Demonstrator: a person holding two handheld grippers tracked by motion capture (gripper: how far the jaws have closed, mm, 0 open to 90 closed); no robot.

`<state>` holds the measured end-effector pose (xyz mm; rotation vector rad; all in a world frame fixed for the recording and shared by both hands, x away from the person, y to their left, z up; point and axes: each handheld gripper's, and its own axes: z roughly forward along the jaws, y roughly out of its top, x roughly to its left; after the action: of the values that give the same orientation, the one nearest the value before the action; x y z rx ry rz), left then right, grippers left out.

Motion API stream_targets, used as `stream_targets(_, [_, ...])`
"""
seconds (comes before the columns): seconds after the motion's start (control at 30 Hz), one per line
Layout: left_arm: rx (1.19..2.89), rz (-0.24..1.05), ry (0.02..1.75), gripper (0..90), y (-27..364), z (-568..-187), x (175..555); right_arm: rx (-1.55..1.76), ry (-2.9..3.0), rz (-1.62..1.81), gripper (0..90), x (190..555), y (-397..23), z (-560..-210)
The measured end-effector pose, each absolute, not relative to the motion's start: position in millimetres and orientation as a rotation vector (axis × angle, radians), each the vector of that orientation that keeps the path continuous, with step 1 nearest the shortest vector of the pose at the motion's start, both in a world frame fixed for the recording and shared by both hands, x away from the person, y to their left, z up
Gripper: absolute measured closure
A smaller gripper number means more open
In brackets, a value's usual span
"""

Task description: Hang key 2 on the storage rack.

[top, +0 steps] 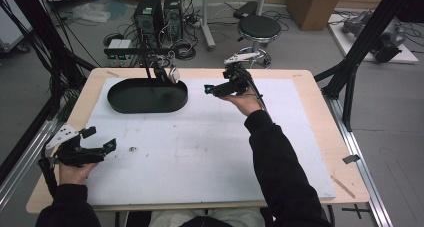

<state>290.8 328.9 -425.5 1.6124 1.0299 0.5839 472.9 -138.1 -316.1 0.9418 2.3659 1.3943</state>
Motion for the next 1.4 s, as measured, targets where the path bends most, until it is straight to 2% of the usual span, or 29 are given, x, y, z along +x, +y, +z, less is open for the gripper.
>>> stream_targets(0.8, [1.631,0.572,1.033,1.9,328,-427,291,1.027,2.263,1.373,0.7,438,-208,-340])
stream_targets(1.4, [1.647,0.57,1.038,1.9,326,-427,290,1.108,2.164,1.359,0.7,396,-268,-361])
